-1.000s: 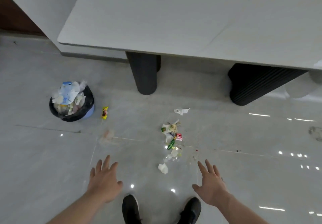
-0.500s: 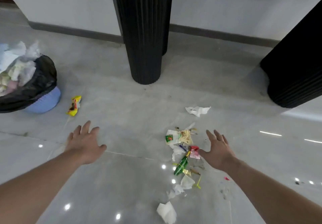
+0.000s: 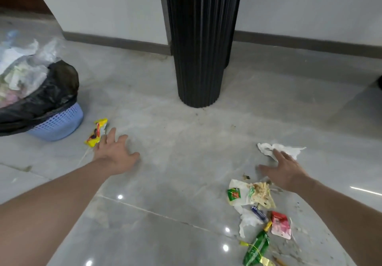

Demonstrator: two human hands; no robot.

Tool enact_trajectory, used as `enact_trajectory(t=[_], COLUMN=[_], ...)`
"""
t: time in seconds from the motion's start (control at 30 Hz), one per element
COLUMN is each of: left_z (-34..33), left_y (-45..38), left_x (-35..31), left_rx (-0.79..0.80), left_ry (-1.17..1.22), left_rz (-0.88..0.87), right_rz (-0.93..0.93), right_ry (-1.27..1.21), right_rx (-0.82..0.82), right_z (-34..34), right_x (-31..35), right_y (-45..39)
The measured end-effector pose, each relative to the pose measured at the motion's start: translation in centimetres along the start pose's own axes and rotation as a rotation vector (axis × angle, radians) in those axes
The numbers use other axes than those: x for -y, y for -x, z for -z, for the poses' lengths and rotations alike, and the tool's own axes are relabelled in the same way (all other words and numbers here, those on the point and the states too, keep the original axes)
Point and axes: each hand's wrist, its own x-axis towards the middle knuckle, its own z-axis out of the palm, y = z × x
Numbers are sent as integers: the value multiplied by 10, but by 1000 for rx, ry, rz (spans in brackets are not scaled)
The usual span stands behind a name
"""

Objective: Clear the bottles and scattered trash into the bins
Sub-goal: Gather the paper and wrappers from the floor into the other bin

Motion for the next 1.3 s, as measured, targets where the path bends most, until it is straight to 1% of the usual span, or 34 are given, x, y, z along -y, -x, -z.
enact_trajectory(t=[0.1,0.17,0.3,0.4,0.43,0.5,0.57,0.6,0.67,0.7,0.77,0.87,0.97,1.07,1.23,1.3], left_z=[7,10,7,5,5,7,12,16,26,26,16,5,7,2,-19,-23], left_y=[-20,-30,-45,-41,-36,-24,-21,-25,-35,-44,-61,-63,-47,-32,2,24], left_x=[6,14,34,47,52,65,80,86,95,102,117,117,100,94,116,122], left_rx=[-31,-14,88,202,214,159,32,-10,-43,-21,78,207,244,258,281,291], left_ry=[71,108,123,272,309,300,250,239,238,228,203,208,248,231,263,279], left_rz=[47,91,118,109,108,61,22,22,60,94,142,153,101,103,2,-40], right_rz=[11,13,34,45,49,64,116,142,175,176,160,133,136,152,192,189], right_ry=[84,139,233,253,264,296,353,364,333,312,292,281,282,272,246,215], right_rx=[-38,-56,-41,-59,-65,-70,-78,-87,-115,-127,-133,-102,-68,-41,13,2], right_z=[-6,1,6,-2,-3,-5,-8,-8,-9,-10,-15,-23,-26,-28,-38,-44], right_x=[-3,-6,-8,-7,-6,-3,-2,-3,-5,-5,-4,-4,-3,0,1,5], right_y=[6,8,15,21,24,31,38,42,48,51,60,74,84,91,104,110])
